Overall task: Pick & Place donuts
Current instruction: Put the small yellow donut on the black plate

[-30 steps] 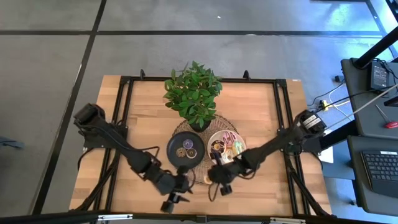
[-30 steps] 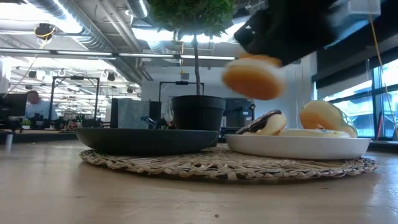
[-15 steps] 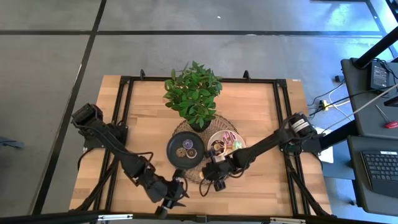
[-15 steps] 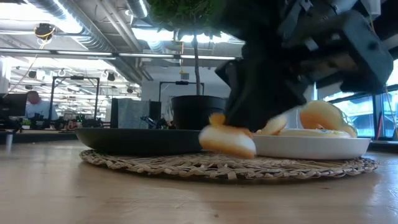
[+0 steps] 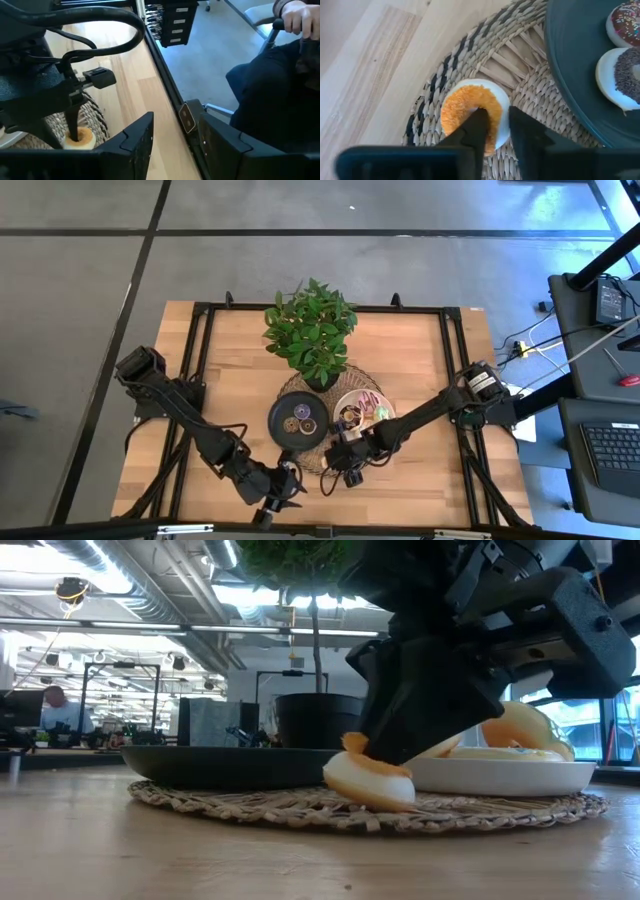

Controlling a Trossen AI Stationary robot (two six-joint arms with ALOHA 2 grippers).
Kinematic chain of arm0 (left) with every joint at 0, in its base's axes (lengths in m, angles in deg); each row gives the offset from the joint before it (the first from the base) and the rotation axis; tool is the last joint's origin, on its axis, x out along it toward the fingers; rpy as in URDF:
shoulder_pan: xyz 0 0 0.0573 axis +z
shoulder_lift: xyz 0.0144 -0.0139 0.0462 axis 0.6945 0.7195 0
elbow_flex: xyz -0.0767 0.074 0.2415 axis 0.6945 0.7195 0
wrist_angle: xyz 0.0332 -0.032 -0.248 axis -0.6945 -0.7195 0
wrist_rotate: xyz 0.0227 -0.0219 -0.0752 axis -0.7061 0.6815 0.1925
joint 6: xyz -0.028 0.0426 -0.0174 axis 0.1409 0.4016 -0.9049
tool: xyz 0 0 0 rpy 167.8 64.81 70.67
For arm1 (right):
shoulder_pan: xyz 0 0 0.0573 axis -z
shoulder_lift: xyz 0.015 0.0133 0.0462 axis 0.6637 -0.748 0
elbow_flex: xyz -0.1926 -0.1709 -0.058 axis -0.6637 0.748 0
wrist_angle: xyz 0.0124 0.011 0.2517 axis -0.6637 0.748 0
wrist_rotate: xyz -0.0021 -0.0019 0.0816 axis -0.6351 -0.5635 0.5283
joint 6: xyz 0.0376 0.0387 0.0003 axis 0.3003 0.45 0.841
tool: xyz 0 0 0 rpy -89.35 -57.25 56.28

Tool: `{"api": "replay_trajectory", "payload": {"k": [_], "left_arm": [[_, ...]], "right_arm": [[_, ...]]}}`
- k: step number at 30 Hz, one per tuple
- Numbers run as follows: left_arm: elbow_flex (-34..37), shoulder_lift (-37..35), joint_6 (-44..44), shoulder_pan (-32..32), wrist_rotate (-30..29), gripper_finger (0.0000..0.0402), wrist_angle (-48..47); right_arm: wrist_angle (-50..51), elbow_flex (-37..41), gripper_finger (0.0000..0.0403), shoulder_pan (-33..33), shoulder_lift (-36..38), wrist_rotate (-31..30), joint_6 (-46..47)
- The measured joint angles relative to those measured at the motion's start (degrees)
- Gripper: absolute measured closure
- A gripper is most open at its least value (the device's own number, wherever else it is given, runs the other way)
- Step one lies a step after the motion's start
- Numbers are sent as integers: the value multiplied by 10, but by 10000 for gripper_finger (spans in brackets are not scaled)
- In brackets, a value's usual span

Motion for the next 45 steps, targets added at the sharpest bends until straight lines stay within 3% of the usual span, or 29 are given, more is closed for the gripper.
{"api": "replay_trajectory", "payload": {"k": [9, 21, 26, 32, 38, 45], "left_arm": [[0, 0, 38, 3, -15, 253, 0], [0, 9, 45, 6, -42, 252, 5], [0, 28, 62, 19, -65, 253, 4], [0, 74, 89, 47, -86, 249, 88], [0, 113, 95, 73, -67, 254, 139], [0, 135, 103, 105, -44, 263, 131]], "right_arm": [[24, -14, 235, 0, 9, -5, 15], [201, -77, 229, -12, 35, -8, 31], [229, -34, 229, -51, 111, -35, 84], [224, 56, 229, -115, 235, -169, 171], [194, 140, 230, -157, 329, -260, 233], [126, 210, 230, -160, 357, -275, 240]]}}
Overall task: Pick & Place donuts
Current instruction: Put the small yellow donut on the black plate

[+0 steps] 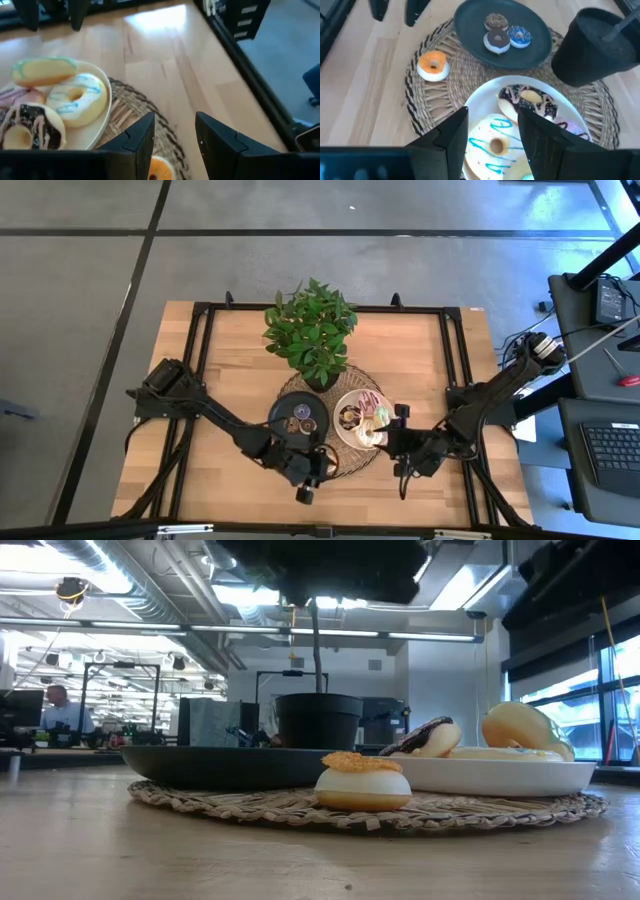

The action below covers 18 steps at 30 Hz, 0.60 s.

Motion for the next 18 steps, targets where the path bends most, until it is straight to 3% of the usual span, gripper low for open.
{"api": "replay_trajectory", "payload": {"k": [7, 12, 18], "left_arm": [[1, 5, -19, 17, 70, 277, -48], [1, 6, -46, 18, 65, 292, -99], [0, 39, -30, 18, 61, 308, -65]], "right_arm": [[-21, 28, 230, 9, 0, 2, 1], [-26, 28, 230, 10, 0, 1, -2], [-25, 28, 230, 10, 0, 0, -3]]}}
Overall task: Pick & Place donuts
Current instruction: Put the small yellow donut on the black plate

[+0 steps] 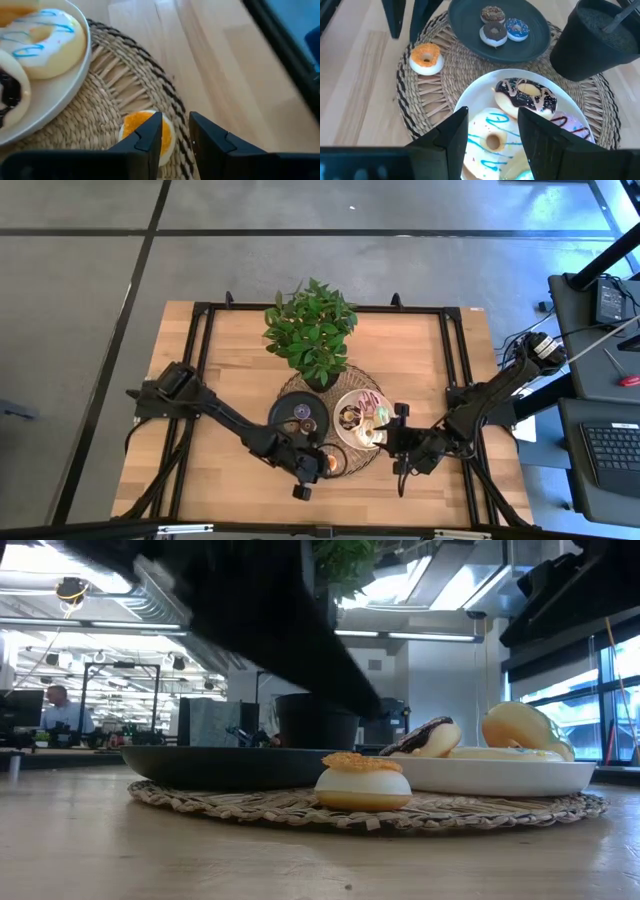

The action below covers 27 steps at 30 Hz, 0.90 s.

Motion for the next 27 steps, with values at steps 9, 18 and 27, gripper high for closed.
{"api": "replay_trajectory", "payload": {"k": [9, 18, 27], "left_arm": [[0, 28, 16, -1, -28, 315, 5], [0, 42, 17, -2, -31, 316, -18], [-2, 43, 21, -1, -30, 329, -9]], "right_arm": [[0, 0, 230, 0, 0, 0, 0], [0, 0, 230, 0, 0, 0, 0], [2, -1, 230, 0, 0, 0, 0]]}}
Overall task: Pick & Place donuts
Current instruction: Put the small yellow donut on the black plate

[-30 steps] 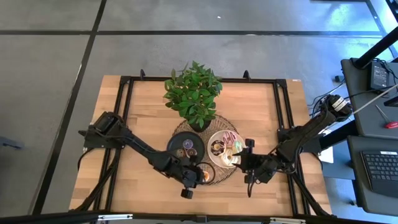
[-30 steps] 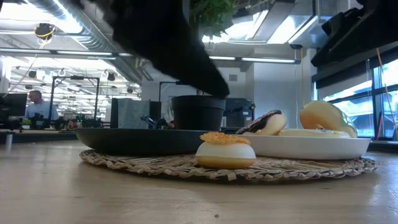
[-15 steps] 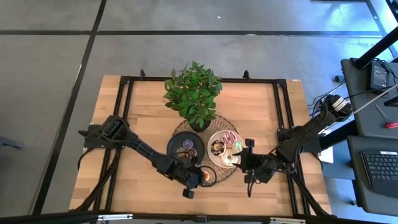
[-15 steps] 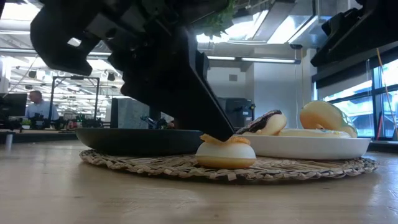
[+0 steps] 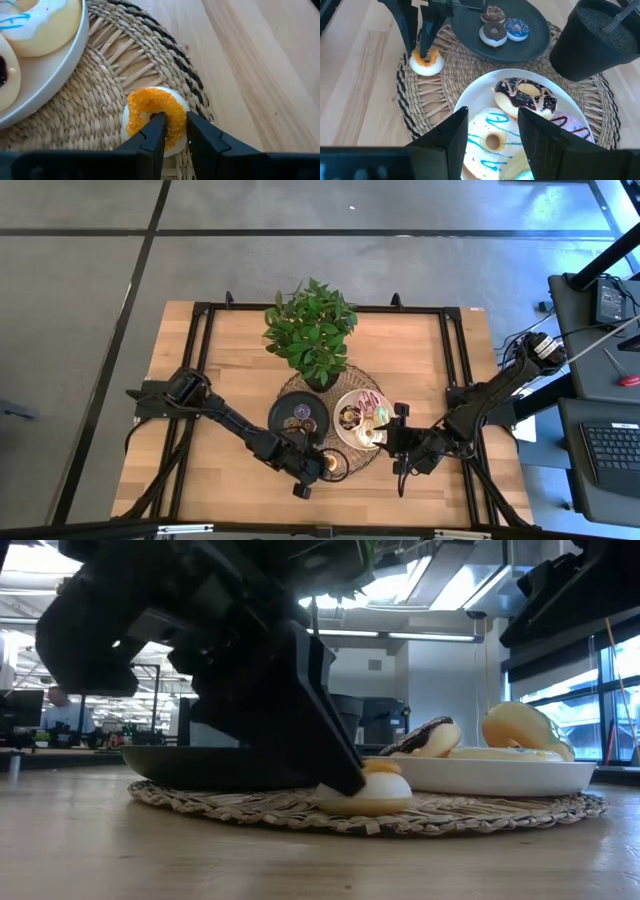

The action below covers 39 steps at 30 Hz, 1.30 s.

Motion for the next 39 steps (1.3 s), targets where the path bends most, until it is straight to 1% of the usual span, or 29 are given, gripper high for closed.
{"api": "replay_trajectory", "payload": {"k": [4, 6, 9, 12, 18, 21, 29, 32, 34, 39], "left_arm": [[-16, 1, 8, 0, 0, 353, -16], [-25, 1, 9, 0, -10, 366, -32], [-52, 1, 4, 0, -29, 384, -85], [-79, 1, -6, 0, -28, 395, -134], [-103, -9, -22, 0, -31, 389, -215], [-104, -31, -59, 0, -39, 387, -263], [-105, -95, -138, 1, -113, 392, -374], [-105, -98, -185, 4, -143, 390, -420], [-103, -98, -213, 8, -153, 390, -450], [-67, -98, -257, 25, -149, 393, -432]], "right_arm": [[2, 0, 230, 0, 0, 0, 0], [3, 0, 230, 0, 0, 0, 0], [4, 0, 230, 0, 0, 0, 0], [4, 0, 230, 0, 0, 0, 0], [6, 0, 230, 0, 0, 0, 0], [7, 0, 230, 0, 0, 0, 0], [10, 0, 230, 0, 0, 2, 2], [9, 0, 230, 0, 0, 4, 2], [9, 0, 230, 0, 0, 4, 2], [9, 0, 230, 0, 0, 4, 2]]}}
